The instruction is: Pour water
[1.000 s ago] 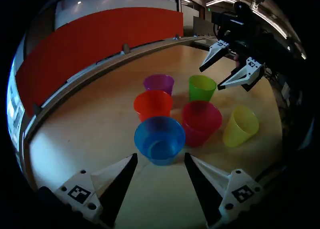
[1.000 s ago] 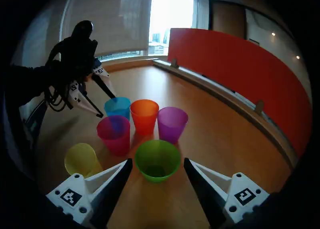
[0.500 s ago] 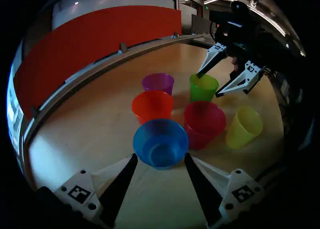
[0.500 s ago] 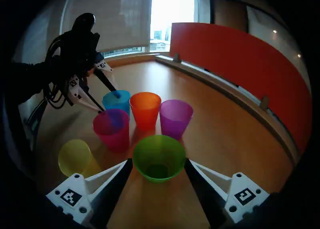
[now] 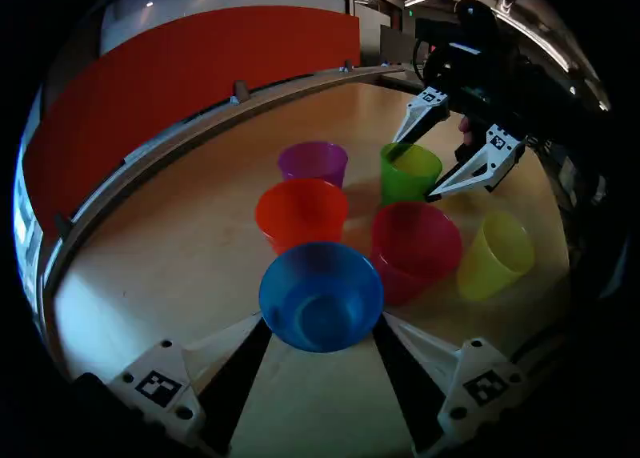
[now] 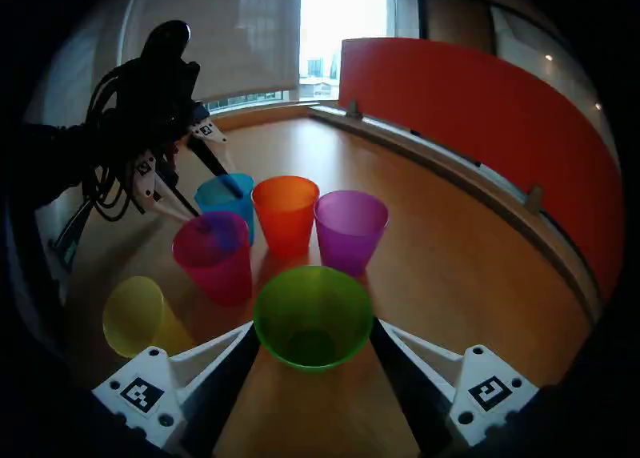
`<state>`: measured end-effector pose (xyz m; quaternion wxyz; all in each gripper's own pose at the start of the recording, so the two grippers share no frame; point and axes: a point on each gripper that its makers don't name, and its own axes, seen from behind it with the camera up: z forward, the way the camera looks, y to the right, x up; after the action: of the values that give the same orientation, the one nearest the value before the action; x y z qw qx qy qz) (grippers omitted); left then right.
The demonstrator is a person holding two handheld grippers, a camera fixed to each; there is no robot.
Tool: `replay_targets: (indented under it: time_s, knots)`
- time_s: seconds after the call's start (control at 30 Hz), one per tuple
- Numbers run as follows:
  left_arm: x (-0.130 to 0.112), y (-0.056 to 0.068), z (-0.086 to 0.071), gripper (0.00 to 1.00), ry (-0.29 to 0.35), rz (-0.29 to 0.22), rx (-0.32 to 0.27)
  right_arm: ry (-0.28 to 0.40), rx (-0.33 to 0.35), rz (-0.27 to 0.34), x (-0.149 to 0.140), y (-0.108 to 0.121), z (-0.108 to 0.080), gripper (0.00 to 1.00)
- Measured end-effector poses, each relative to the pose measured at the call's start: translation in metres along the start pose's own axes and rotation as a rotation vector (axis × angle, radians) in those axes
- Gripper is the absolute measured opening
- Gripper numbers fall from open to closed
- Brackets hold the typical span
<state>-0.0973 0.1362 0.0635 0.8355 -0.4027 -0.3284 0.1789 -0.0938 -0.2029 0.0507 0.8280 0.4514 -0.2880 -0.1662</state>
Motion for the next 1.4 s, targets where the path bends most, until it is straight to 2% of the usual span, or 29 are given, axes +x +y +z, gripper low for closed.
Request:
replay_targets:
  time_s: [0.47, 0.73, 1.1, 1.4]
  knots:
    - [0.005, 0.001, 0.007, 0.86, 0.01, -0.001, -0.002, 0.007, -0.007, -0.004, -0.002, 0.001, 0.005, 0.99]
    - [0.002, 0.0, 0.011, 0.86, 0.007, 0.007, 0.013, 0.007, -0.007, -0.004, -0.004, 0.0, 0.008, 0.9]
    - [0.002, -0.001, 0.013, 0.82, 0.015, -0.002, 0.021, 0.012, -0.006, 0.002, -0.005, 0.0, 0.007, 0.89]
    - [0.004, 0.0, 0.013, 0.81, 0.047, -0.007, 0.03, 0.019, -0.01, 0.015, -0.006, 0.001, 0.006, 0.88]
